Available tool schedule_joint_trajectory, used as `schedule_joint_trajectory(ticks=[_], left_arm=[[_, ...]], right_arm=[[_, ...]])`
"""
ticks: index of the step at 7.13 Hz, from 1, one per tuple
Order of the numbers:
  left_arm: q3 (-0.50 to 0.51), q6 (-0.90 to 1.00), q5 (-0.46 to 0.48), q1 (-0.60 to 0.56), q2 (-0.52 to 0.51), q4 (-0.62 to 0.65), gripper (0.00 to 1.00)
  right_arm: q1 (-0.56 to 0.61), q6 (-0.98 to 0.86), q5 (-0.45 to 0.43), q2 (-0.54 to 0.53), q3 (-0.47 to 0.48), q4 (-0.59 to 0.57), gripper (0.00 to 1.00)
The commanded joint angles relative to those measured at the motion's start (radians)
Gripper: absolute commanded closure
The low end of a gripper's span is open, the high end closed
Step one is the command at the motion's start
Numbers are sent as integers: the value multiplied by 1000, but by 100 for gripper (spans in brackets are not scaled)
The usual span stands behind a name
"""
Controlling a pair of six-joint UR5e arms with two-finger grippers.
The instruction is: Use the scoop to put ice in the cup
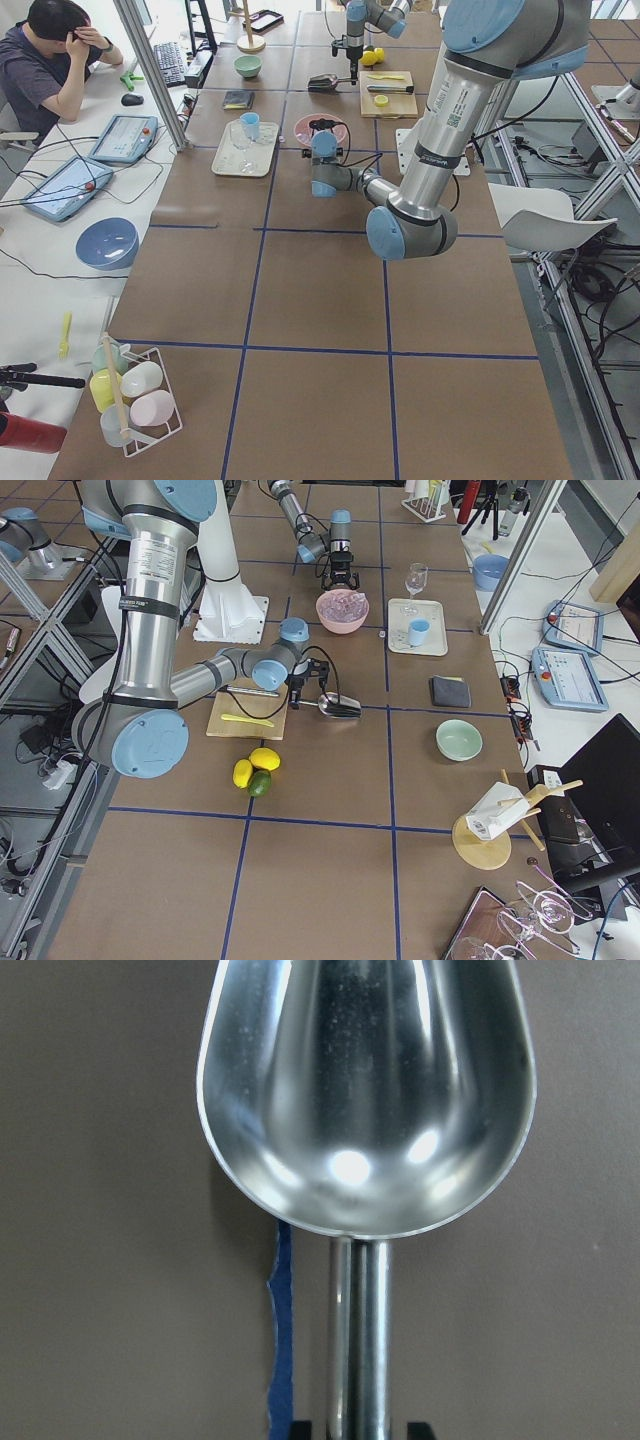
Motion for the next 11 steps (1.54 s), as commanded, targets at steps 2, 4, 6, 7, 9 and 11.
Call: schedule_joint_trajectory(ticks=[2, 4, 6, 7, 9, 11], left_arm=[[-2, 0, 0, -2, 2, -2, 0], [-17, 0, -2, -9, 10, -2, 0], [-58, 0, -11, -40, 47, 14, 0], [-64, 3, -14, -76, 68, 17, 0], [-67, 9, -116, -179, 84, 78, 0], [-93, 12, -153, -266, 90, 174, 0]], right_arm=[[77, -10, 17, -2, 36, -18, 0], [214, -208, 90, -1, 36, -61, 0], [475, -573, 269, -19, 37, -98, 0], [594, -737, 316, -41, 38, -156, 0], [812, -1134, 384, -148, 18, -234, 0], [1041, -1410, 425, -235, -12, -346, 0]])
